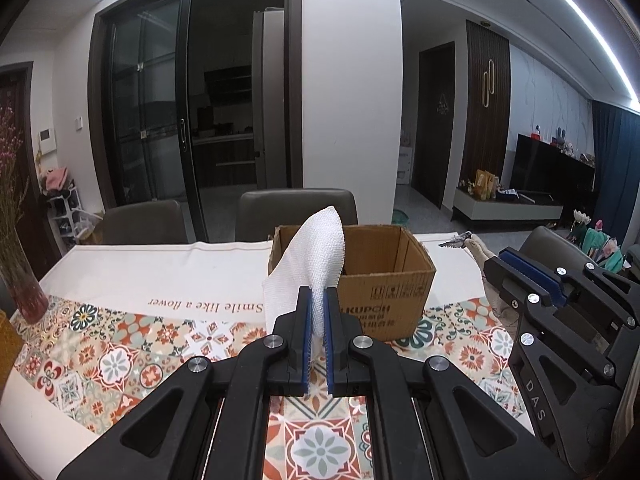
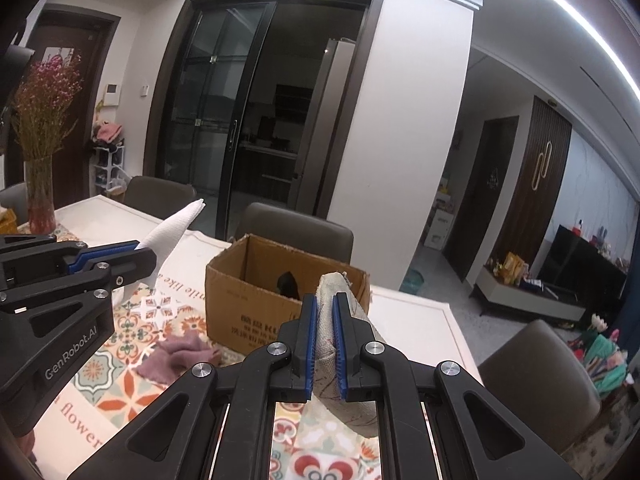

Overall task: Organize soft objects
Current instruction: 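Lift the white cloth and beige pouch and carry both over the box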

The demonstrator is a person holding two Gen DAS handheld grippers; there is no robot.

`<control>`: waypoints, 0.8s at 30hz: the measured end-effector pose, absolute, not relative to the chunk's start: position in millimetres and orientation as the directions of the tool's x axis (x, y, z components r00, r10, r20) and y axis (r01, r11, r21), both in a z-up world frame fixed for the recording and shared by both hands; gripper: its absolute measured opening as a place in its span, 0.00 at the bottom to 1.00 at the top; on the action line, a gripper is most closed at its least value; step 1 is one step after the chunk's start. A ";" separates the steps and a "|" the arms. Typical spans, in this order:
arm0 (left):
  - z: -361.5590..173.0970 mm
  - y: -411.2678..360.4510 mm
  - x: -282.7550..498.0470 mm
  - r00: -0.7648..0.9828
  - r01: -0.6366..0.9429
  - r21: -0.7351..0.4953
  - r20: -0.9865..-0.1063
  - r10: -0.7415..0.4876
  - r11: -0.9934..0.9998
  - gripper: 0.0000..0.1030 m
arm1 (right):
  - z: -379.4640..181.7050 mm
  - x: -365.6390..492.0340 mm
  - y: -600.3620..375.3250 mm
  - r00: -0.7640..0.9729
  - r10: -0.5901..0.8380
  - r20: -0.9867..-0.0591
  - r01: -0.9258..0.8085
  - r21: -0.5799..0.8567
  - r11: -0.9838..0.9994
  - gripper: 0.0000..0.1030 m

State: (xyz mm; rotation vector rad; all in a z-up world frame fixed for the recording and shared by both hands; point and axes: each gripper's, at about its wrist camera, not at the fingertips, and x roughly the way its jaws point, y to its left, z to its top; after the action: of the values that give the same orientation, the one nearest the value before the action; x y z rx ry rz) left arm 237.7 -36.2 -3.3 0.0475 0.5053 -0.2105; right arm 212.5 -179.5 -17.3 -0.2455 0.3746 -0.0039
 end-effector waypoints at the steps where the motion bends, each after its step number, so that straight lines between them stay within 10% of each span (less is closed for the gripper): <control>1: -2.3 -36.5 240.1 0.856 0.212 -0.006 -0.481 -0.189 0.977 0.07 | -16.6 214.1 -179.3 0.932 -0.047 -0.359 -0.044 -0.242 0.969 0.09; 24: 11.9 -54.3 304.9 0.875 0.256 0.049 -0.437 -0.209 0.966 0.07 | -7.8 280.9 -173.7 0.970 -0.039 -0.239 -0.053 -0.367 0.929 0.08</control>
State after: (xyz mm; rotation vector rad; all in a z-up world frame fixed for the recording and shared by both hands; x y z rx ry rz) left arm 304.9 -54.3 11.9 0.1069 0.4443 -0.2431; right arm 280.8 -173.7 -7.8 -0.3813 0.2463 0.0071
